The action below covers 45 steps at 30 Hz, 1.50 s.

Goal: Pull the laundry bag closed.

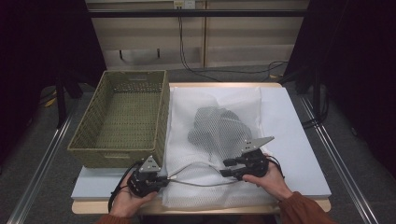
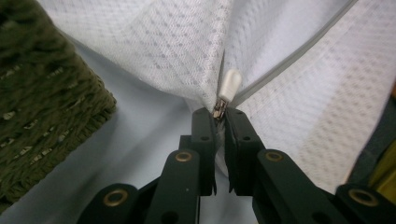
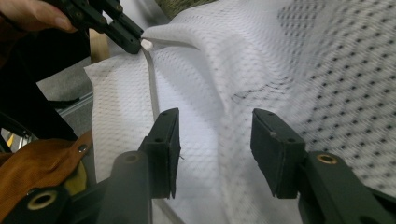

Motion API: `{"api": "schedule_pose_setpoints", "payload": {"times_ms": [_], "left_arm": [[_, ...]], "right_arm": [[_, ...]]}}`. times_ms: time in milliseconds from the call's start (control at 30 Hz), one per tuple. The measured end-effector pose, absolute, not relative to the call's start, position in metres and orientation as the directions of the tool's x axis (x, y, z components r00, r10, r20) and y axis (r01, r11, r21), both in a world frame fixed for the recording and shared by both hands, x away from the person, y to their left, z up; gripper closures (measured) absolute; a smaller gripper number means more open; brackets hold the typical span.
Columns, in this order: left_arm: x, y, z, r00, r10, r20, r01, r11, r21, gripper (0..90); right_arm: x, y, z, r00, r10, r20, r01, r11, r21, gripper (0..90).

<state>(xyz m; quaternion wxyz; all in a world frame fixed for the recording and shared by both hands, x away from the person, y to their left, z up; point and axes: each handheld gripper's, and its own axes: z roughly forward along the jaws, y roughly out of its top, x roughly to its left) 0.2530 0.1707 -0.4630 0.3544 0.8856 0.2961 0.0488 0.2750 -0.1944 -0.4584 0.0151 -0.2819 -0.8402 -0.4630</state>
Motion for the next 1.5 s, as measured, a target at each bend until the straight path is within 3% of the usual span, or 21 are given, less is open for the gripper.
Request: {"api": "schedule_pose_setpoints", "payload": {"times_ms": [133, 433, 867, 1233, 1500], "left_arm": [[0.250, 0.175, -0.460, 0.826, 0.551, -0.121, 0.475, -0.564, 0.675, 83.3], [0.248, 0.175, -0.454, 0.829, 0.545, -0.120, 0.462, -0.548, 0.697, 83.3], [0.245, 0.173, -0.448, 0.845, 0.525, -0.103, 0.425, -0.541, 0.726, 83.3], [0.243, 0.163, -0.445, 0.860, 0.504, -0.078, 0.398, -0.568, 0.720, 83.3], [0.243, 0.158, -0.447, 0.864, 0.498, -0.078, 0.398, -0.578, 0.713, 83.3]], "right_arm": [[0.274, -0.179, -0.455, -0.858, 0.426, 0.288, 0.472, 0.434, 0.767, 56.0], [0.281, -0.137, -0.454, -0.898, 0.317, 0.306, 0.430, 0.485, 0.761, 76.0], [0.298, -0.088, -0.458, -0.910, 0.247, 0.332, 0.414, 0.513, 0.752, 73.6], [0.299, -0.074, -0.462, -0.914, 0.220, 0.342, 0.406, 0.522, 0.750, 71.2], [0.298, -0.069, -0.460, -0.919, 0.186, 0.349, 0.393, 0.530, 0.752, 78.7]]}}
